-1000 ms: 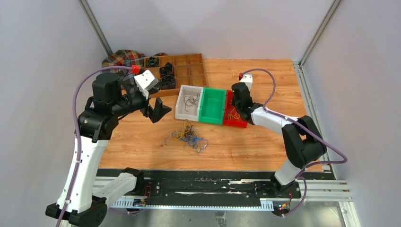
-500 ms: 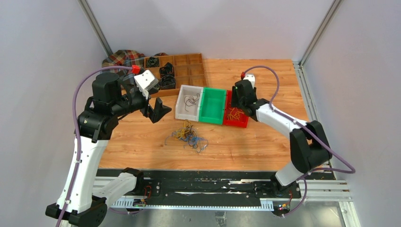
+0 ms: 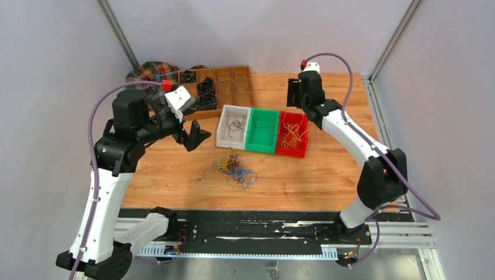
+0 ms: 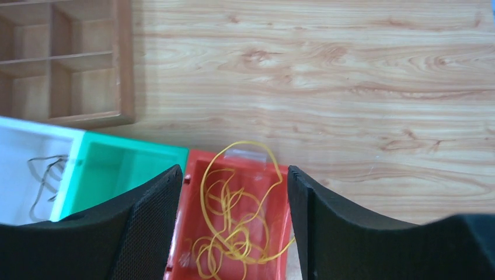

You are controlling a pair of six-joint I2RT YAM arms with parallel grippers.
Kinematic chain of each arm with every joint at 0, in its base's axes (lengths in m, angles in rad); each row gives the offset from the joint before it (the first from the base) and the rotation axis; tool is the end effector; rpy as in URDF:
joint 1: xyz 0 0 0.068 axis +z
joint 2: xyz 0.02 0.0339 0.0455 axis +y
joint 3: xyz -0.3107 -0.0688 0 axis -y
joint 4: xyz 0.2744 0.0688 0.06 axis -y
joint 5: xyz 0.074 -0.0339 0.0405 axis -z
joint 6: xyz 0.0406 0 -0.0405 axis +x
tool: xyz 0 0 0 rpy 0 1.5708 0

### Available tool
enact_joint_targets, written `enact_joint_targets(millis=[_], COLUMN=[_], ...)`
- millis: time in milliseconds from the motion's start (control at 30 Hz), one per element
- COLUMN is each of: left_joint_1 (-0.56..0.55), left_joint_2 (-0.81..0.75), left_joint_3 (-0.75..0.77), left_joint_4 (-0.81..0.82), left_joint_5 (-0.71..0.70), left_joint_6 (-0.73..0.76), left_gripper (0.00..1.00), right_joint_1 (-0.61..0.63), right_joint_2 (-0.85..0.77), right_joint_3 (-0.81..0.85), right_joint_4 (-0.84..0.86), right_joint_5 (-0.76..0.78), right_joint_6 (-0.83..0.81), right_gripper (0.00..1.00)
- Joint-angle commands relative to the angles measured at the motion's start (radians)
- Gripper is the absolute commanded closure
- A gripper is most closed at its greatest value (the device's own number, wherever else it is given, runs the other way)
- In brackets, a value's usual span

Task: Untangle the cables

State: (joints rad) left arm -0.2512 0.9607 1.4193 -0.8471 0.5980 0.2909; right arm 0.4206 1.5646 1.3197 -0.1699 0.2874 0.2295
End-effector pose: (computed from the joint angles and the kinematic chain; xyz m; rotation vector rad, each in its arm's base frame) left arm 0.1503 -0.0622 0.5027 0.8820 1.7147 -0.5568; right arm 0.3718 0.1537 0.3704 -0.0028 1.9702 0.1397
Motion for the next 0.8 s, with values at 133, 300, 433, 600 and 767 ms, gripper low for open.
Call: enact_joint_targets(millis=[133,300,433,600,767], left_joint_1=[-0.007,-0.007,-0.006,-0.007,-0.007], left_joint_2=[0.0,-0.006,-0.002,-0.004,-0.002], left_joint_3=[0.027,0.023,0.016,0.012,0.012], left_joint_4=[0.008,0.009,0.009,0.008,0.009], left_joint_5=[0.007,0.002,0.004,0.003,0.003], left_joint_6=[0.02,0.036,0.036,0.039,0.04], left_gripper=[0.02,0.02,0.02,0.02,0.02], right_joint_1=[-0.091,-0.092,-0.092,-0.092,-0.091], right_joint_2=[0.244,0.329,0.355,0.338,0.287], right_joint_3=[0.18,0.214,0.19,0.138,0.082], right_joint_4=[-0.097,-0.095,-0.048,-0.006,0.002], right_joint_5=[-0.005,-0.027,-0.061,-0.118,-0.151], right_joint_6=[-0.069,-0.083,-0.109,-0.117,-0.081], right_gripper=[0.41,0.53,0.58,0.72,0.91])
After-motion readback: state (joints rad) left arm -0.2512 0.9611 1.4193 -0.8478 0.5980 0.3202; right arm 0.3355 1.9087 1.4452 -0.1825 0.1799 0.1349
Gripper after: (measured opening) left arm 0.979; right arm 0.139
